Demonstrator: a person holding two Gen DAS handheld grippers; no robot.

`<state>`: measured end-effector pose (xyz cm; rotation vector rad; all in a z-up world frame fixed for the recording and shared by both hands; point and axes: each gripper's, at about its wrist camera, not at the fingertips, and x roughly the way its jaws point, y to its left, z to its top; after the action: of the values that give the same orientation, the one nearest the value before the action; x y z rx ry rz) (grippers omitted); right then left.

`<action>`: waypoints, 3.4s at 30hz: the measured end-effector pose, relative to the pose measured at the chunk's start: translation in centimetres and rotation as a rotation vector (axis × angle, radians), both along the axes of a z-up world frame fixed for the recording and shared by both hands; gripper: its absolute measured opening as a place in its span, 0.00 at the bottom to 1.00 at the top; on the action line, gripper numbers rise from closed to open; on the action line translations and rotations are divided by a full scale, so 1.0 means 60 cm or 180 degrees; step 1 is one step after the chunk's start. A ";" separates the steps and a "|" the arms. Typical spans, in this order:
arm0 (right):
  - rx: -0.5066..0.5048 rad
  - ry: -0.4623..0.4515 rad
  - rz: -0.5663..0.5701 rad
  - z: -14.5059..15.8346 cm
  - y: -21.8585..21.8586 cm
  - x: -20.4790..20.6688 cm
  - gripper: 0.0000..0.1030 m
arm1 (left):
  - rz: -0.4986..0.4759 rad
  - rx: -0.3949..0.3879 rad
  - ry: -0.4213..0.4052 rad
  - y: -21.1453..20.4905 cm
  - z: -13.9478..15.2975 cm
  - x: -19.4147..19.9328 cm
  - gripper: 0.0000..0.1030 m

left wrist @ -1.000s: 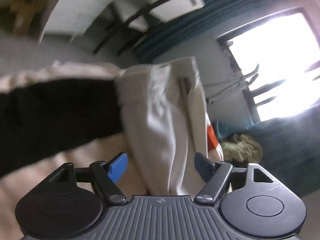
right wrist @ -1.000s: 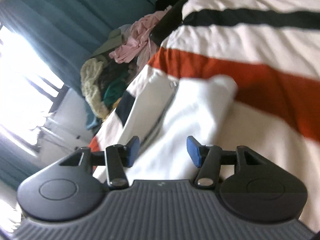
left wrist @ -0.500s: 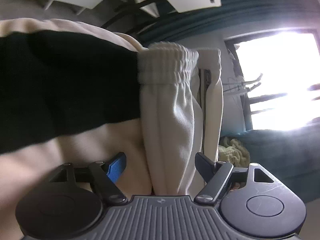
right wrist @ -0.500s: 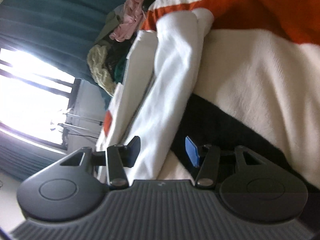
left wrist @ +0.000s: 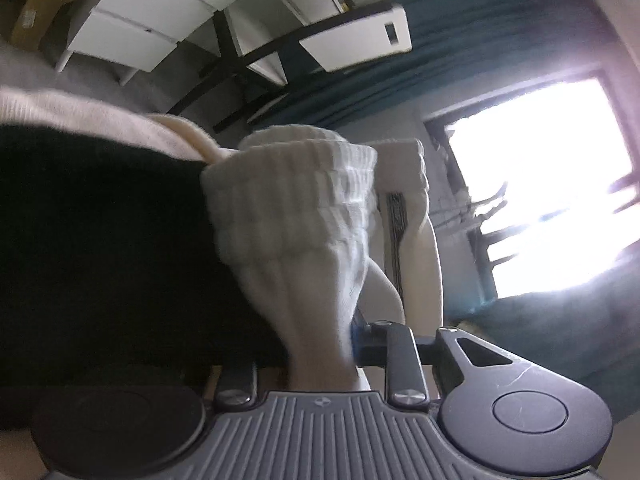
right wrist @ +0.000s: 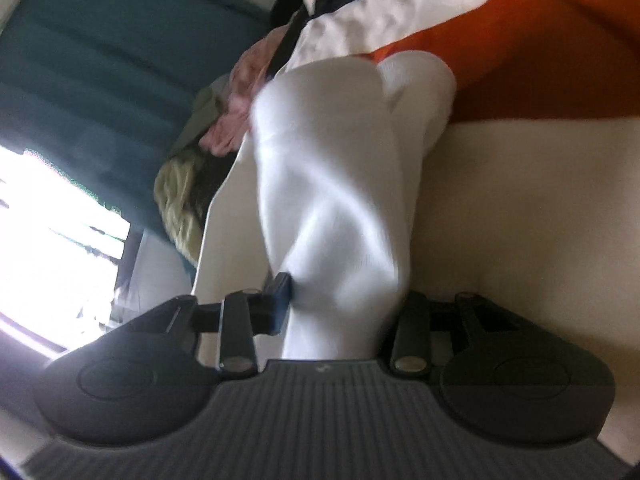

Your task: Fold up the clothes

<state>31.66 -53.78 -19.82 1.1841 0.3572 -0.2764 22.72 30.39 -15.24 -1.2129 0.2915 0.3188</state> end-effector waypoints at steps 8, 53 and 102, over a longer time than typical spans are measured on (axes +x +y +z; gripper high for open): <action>-0.0205 -0.0042 0.0000 0.019 -0.006 -0.012 0.15 | -0.0025 0.0635 -0.0189 -0.023 0.046 0.022 0.10; 0.0683 0.0178 0.0074 0.056 -0.054 -0.373 0.71 | -0.0540 0.2044 0.0989 -0.165 0.312 -0.342 0.81; -0.0136 -0.0171 -0.0406 0.089 -0.050 -0.330 0.19 | -0.2171 0.3153 0.1585 -0.537 0.112 -0.176 1.00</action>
<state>11.86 -56.81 -14.50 1.1718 0.2281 -0.3607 12.18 -1.82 -8.51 -0.0073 0.8333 0.1196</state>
